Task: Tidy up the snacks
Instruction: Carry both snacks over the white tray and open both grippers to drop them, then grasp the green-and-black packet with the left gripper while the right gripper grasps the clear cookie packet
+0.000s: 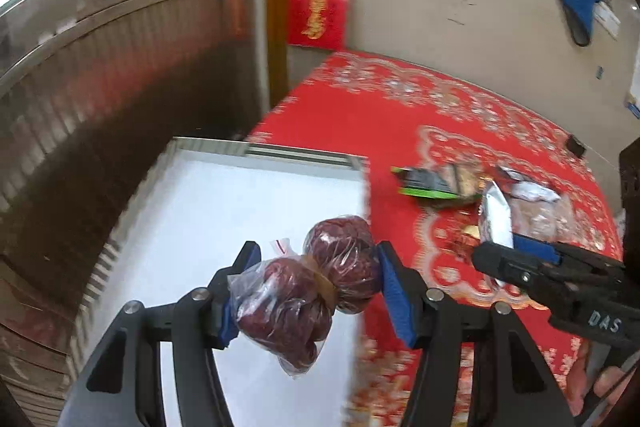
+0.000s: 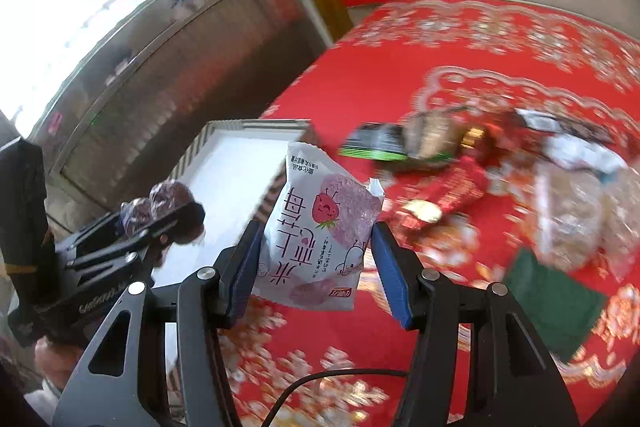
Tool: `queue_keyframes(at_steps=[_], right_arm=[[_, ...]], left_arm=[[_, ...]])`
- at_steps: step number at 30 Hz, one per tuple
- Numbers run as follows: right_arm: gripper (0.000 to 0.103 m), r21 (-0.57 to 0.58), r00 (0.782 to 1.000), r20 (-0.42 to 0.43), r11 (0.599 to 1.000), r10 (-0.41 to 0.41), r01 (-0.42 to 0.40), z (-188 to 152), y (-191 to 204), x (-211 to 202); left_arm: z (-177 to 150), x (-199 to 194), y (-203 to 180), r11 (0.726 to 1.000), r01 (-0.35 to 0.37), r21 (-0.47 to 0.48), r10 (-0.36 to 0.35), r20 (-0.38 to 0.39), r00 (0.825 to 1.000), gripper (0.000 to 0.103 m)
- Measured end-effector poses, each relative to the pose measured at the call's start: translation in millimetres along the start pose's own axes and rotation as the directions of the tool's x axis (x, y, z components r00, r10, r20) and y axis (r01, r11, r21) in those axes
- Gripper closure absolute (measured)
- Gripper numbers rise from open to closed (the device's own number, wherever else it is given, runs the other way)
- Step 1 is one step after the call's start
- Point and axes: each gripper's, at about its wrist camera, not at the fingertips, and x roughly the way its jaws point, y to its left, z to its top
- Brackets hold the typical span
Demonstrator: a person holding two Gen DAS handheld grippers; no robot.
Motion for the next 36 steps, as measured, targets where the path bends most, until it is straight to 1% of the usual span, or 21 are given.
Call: queue_keyframes(at_steps=[4,7,14,18,21,22,25,27,30,31,32,33,34,36], right_arm=[[0.048,-0.051,0.999,-0.026,0.998,0.025,-0.026,13,32,22],[0.048,-0.076,0.999,-0.037,0.996,0.037,-0.040,24,48,35],[0.048,-0.134,0.995,-0.082,0.989,0.050,-0.061,48,81,79],[0.048,-0.163,0.991,-0.133,0.986,0.024,-0.046,54,91,111],[0.048,-0.189,0.987,-0.160,0.982,-0.012,-0.018,58,94,131],[0.048,-0.205,0.985,-0.169,0.979,-0.038,0.003,58,95,139],[0.048,-0.228,0.981,-0.174,0.973,-0.088,0.047,60,93,149],[0.048,-0.236,0.978,-0.183,0.970,-0.099,0.054,60,94,153],[0.047,-0.250,0.977,-0.178,0.966,-0.113,0.066,59,95,155],[0.046,-0.254,0.977,-0.178,0.965,-0.114,0.067,59,95,156],[0.045,-0.257,0.978,-0.176,0.964,-0.111,0.064,59,95,156],[0.043,-0.252,0.980,-0.176,0.966,-0.099,0.052,58,95,155],[0.041,-0.238,0.981,-0.178,0.971,-0.073,0.029,59,94,154],[0.039,-0.195,0.983,-0.182,0.980,-0.007,-0.029,59,90,150]], left_arm=[[9,10,25,0.998,-0.062,-0.004,0.062,-0.007,0.998,0.042],[19,24,42,0.996,-0.091,-0.017,0.090,-0.031,0.995,0.042],[39,66,73,0.989,-0.133,-0.072,0.125,-0.104,0.987,0.042],[41,90,82,0.985,-0.140,-0.100,0.125,-0.148,0.981,0.042],[42,100,85,0.982,-0.147,-0.115,0.127,-0.166,0.978,0.042],[41,104,85,0.981,-0.153,-0.115,0.132,-0.174,0.976,0.042],[40,108,86,0.981,-0.159,-0.115,0.137,-0.181,0.974,0.042],[41,109,84,0.980,-0.174,-0.098,0.154,-0.180,0.971,0.041],[40,114,84,0.979,-0.171,-0.113,0.146,-0.196,0.970,0.040],[39,115,86,0.978,-0.170,-0.121,0.143,-0.202,0.969,0.038],[39,114,89,0.976,-0.175,-0.129,0.147,-0.202,0.968,0.030],[39,113,91,0.974,-0.181,-0.138,0.152,-0.198,0.968,0.025],[41,112,93,0.973,-0.180,-0.147,0.151,-0.190,0.970,0.020],[42,106,96,0.970,-0.180,-0.162,0.151,-0.173,0.973,0.018]])
